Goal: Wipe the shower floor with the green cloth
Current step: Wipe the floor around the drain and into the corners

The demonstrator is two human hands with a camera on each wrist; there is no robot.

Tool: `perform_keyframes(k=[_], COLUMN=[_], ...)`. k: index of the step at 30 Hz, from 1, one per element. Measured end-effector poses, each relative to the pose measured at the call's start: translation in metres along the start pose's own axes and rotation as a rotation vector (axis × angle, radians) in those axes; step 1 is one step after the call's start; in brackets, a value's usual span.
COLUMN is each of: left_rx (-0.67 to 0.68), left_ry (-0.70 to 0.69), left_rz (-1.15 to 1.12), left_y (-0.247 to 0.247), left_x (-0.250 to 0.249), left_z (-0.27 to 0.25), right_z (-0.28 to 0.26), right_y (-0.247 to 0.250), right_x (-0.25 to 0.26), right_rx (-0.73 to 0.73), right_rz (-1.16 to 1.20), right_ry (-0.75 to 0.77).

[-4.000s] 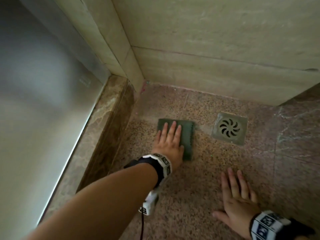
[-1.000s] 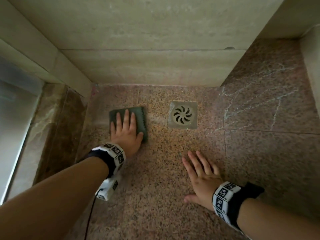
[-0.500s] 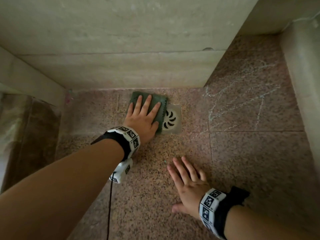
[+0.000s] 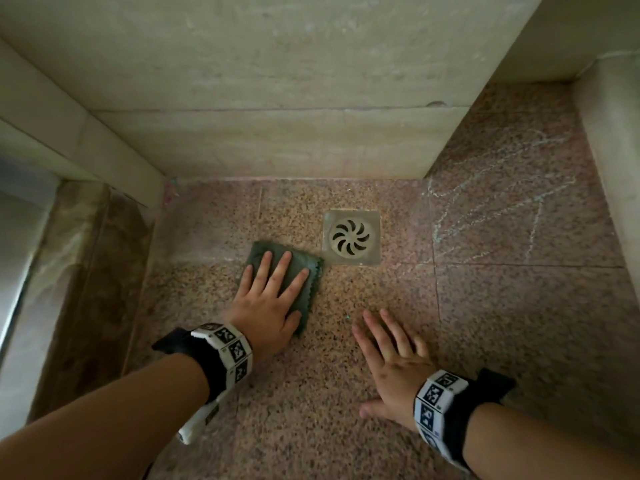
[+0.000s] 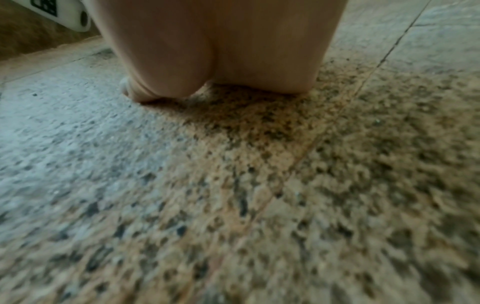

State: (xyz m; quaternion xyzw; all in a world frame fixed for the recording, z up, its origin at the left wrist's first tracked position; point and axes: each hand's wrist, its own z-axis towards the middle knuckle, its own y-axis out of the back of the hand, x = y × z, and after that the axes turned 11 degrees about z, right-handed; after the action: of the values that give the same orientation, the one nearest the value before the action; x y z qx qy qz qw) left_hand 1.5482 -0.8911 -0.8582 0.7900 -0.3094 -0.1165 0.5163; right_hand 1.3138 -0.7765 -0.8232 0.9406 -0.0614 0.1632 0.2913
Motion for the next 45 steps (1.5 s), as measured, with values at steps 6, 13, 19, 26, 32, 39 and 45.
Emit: perform_keyframes(k=[6,13,19,26,32,39,45], left_rx=[0.011,0.056,0.109,0.216,0.117,0.135,0.308], left_ry=[0.141,0.256,0.231,0.087,-0.188,0.111,0.271], left_rz=[-0.091,-0.17,-0.202,-0.344,-0.522,-0.348,-0.268], left_y=[0.018,0.03,0.027,0.048,0.086,0.105,0.079], left_x=[-0.01,-0.028,-0.083,-0.165,-0.186,-0.143,-0.11], left_z=[0.027,0.048,0.007,-0.006,0.018,0.01,-0.022], right_z=[0.003,0.0,-0.004,-0.028,-0.05,-0.029,-0.016], right_y=[-0.006,-0.003,-0.005,0.01,0.015,0.033,0.026], right_x=[-0.002,-0.001,-0.005,-0.041,-0.062,-0.052,-0.04], right_rx=[-0.021,-0.038,-0.127,-0.508,-0.597,-0.664,-0.492], right_rz=[-0.012,0.001,0.02,0.212,0.22,0.255,0.247], right_ry=[0.0,0.009,0.053,-0.044,-0.137,-0.122,-0.056])
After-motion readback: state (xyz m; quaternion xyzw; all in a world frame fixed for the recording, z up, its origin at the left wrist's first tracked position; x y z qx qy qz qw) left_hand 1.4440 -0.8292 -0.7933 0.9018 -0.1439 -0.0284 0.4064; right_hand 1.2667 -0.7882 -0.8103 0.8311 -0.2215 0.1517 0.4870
